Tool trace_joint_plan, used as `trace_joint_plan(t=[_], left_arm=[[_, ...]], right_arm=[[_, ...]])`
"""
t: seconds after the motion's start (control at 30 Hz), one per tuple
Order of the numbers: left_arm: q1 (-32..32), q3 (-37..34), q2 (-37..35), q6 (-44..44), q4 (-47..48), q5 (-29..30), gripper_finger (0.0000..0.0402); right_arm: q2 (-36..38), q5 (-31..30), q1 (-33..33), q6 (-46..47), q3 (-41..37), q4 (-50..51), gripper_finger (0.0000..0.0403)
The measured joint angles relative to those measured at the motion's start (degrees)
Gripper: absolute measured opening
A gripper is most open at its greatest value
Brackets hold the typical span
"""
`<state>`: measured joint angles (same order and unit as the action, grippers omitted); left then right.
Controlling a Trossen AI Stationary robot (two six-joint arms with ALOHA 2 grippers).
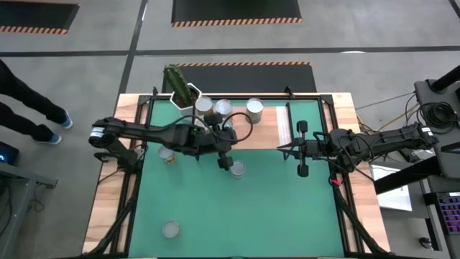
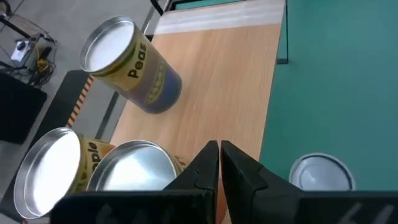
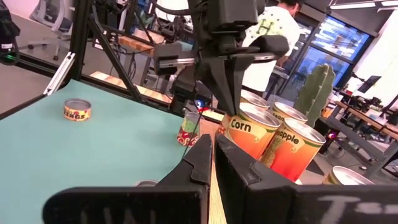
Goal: Pick and place cans onto a shelf
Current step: Adjust the cans on the shelf
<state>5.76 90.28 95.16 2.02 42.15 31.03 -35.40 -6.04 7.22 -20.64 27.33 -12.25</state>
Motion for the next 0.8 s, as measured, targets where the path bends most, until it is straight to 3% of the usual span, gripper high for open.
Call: trace_joint_plan(t=[0.23,0.63,0.8], left_arm=[[-0.46,0.00,1.13,0.61,2.75,4.58,0.0000],[-0.01,0.00,1.02,2.14,4.41,4.52,0.0000],[3.24,0.00,-1.05,1.59,3.56,4.49,0.0000]], right_arm=[[0.00,-0.02,0.00,0.00,0.00,0.00,0.0009],[0.00,-0.02,0.00,0.01,0.00,0.01,0.0009],[0.00,-0.02,0.00,0.01,0.00,0.02,0.0009]])
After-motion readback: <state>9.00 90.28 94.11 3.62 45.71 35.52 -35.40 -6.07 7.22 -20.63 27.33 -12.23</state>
